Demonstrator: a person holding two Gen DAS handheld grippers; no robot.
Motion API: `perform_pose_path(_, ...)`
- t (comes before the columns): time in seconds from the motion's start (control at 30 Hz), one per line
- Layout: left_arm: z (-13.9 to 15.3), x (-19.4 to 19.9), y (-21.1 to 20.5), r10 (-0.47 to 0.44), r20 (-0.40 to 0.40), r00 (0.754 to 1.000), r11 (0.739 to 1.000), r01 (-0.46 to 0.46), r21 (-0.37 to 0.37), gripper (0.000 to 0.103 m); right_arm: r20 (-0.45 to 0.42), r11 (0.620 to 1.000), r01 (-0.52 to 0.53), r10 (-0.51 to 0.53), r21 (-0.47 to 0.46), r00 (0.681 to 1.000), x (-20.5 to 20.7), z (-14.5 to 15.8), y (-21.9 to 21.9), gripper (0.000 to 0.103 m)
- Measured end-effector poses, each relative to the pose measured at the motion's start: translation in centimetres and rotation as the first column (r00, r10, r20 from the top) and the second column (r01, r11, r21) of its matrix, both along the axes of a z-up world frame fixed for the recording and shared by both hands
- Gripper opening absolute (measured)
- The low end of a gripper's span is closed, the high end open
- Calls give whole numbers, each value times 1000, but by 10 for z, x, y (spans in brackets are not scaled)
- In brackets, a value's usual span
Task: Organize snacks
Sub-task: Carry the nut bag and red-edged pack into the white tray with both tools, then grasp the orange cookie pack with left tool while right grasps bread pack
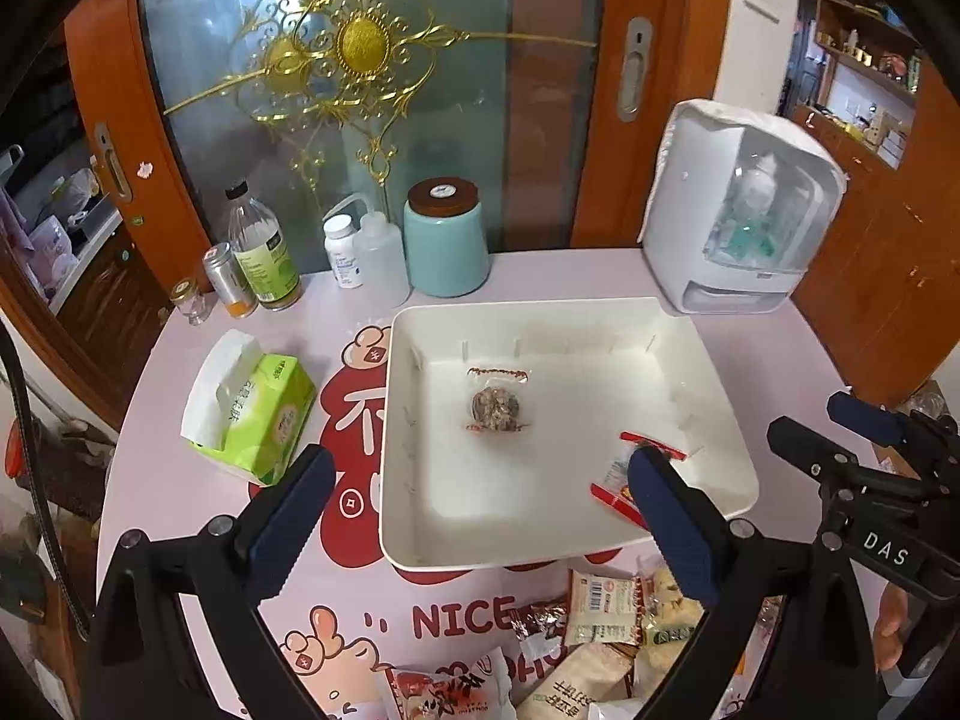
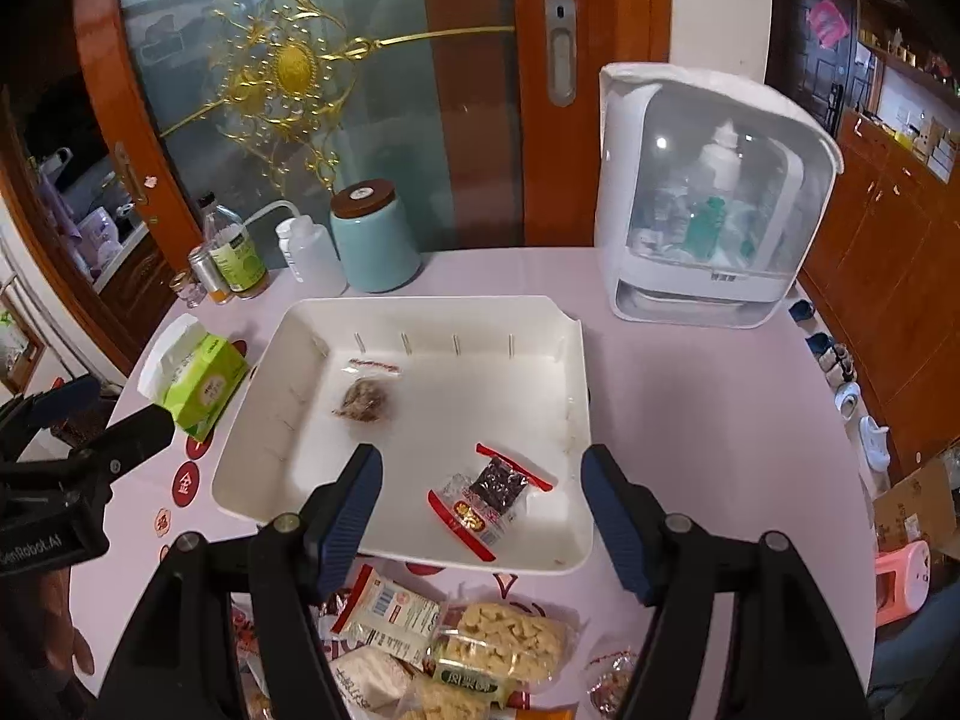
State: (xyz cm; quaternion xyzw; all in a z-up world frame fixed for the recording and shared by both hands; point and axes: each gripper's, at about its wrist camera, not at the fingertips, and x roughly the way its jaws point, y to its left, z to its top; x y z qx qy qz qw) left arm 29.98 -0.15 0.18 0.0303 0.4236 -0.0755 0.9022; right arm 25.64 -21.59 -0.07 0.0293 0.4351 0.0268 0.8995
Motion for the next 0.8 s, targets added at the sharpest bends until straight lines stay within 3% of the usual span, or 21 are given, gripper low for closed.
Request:
perform_pose_path(0.2,17,-32,-7,-20,42,999,999,18,43,98,3,998,-55,55,20,998,-32,14,2,70)
perform_pose_path(0.4,28,-66,-2,-20,-24,1000,1000,20,-4,98,24,994,-101,101,32,995,-70,26,2,72)
perform_pose_path(0.57,33,-99,5,15,-11,1000,1000,-15,0,98,18,990,-130,129,64,991,-102,29,-2,72)
perform_pose_path(0.8,33,-143,17,52,-18,999,999,-52,0,98,-23,993,-111,112,33,993,-128,23,-7,72)
